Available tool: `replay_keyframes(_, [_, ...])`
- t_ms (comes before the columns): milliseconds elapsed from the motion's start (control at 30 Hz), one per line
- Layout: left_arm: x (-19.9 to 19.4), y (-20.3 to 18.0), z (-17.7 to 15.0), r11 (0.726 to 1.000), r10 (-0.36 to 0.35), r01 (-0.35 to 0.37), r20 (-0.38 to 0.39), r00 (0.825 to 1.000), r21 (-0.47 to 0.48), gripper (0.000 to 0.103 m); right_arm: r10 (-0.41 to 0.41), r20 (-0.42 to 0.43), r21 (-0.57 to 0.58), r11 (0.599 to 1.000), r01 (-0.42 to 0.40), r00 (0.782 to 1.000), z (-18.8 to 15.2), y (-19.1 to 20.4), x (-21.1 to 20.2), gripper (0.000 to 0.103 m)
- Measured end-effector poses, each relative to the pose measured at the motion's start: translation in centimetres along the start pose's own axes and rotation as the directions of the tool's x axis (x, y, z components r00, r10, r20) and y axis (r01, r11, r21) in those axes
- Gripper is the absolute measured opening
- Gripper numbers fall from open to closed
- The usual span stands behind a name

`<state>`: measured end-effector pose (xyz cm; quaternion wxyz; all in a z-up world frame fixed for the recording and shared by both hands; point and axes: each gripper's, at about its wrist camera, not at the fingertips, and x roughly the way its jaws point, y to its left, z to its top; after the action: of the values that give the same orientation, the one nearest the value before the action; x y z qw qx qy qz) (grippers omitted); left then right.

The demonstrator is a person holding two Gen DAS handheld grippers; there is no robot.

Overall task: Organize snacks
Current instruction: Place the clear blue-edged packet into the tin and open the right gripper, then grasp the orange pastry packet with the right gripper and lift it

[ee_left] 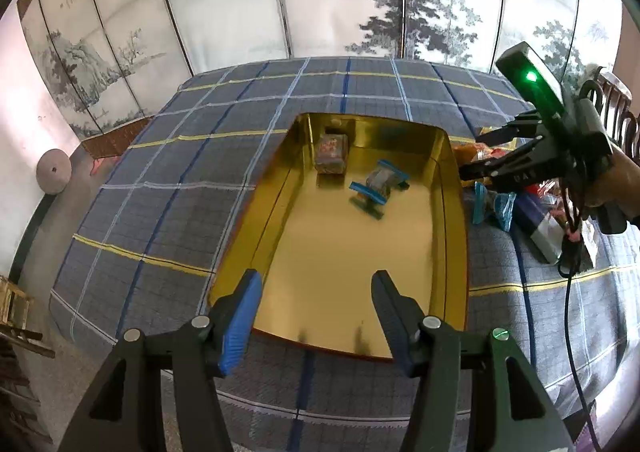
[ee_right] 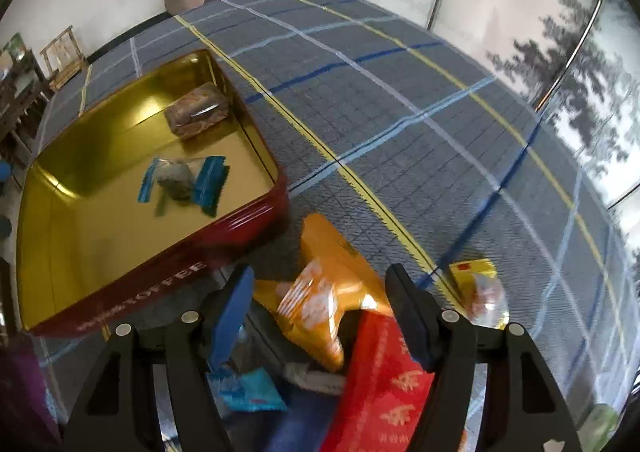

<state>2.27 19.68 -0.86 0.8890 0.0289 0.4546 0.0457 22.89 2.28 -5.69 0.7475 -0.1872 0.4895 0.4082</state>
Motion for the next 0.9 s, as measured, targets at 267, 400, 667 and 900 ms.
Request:
replay_keyframes(267, [-0.7, -1.3, -0.2, 1.0, -0.003, 0.003, -0.003, 1.0, 0.026, 0.058, -0.041, 0.164, 0.072, 0.997, 0.03, 0.986, -2.2, 0.7, -6.4, 0.034])
replay_keyframes(400, [-1.9, -2.5, -0.2, 0.998, -0.025, 0.024, 0.021, 0.999, 0.052, 0.058, -0.112, 0.3, 0.208, 0.977, 0.049, 0.947, -8.6, 0.8, -13.6, 0.034])
replay_keyframes(667, [-2.7, -7.4, 0.2, 0.967, -0.229, 0.232, -0.041, 0.973, 0.106, 0.058, -0.278, 0.231, 0.515, 0.848, 0.125, 0.932, -24.8, -3.0, -17.9, 0.034])
replay_keyframes(900, [0.0, -13.3, 1.8, 0.904, -0.4, 0.42, -0.188, 0.897, 0.08, 0.058, -0.306, 0.221, 0.638, 0.764, 0.1, 0.926, -30.9, -5.6, -17.1, 0.034])
